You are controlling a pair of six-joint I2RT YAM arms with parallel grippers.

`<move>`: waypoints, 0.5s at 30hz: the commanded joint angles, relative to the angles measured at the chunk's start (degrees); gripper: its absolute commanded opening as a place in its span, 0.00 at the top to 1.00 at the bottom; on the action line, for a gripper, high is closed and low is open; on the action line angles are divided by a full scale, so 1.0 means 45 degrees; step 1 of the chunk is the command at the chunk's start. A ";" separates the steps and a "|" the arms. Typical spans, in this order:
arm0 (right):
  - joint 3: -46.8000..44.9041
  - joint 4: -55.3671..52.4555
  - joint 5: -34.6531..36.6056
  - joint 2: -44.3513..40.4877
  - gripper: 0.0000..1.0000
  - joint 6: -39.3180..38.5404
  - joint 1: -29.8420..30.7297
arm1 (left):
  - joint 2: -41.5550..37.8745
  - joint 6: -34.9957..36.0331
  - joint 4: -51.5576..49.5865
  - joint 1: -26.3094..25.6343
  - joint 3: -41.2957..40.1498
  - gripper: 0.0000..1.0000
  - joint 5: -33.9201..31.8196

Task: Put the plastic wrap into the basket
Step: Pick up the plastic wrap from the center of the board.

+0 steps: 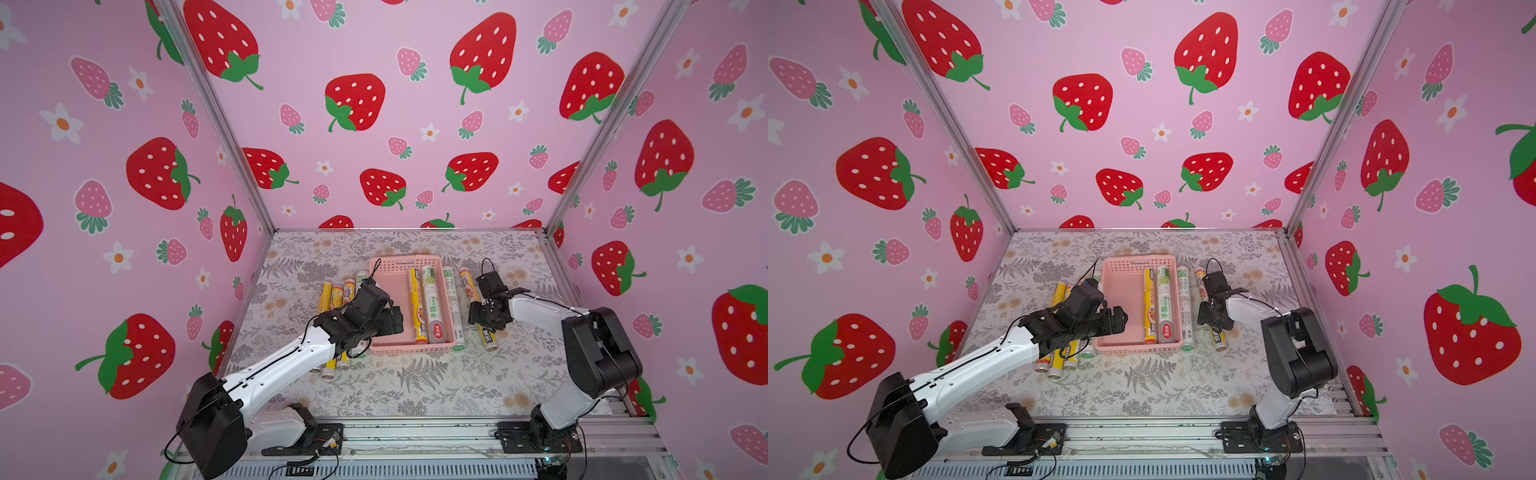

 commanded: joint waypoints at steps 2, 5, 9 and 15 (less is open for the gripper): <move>0.0057 -0.0013 0.0338 0.0450 0.36 0.0190 0.0062 | -0.0299 0.0184 -0.0837 0.0023 -0.0033 0.04 -0.0532; -0.0131 -0.0015 0.0579 0.0375 0.39 0.0303 0.0067 | -0.0675 0.0105 -0.0853 0.0023 -0.0351 0.04 -0.0767; -0.0451 0.0068 0.0783 -0.0079 0.49 0.0353 0.0067 | -0.1364 -0.0010 -0.0939 0.0023 -0.0591 0.04 -0.1013; -0.0434 -0.0423 0.0927 -0.1441 0.65 0.0316 0.0067 | -0.2043 0.0132 -0.1727 0.0023 -0.0144 0.06 -0.1311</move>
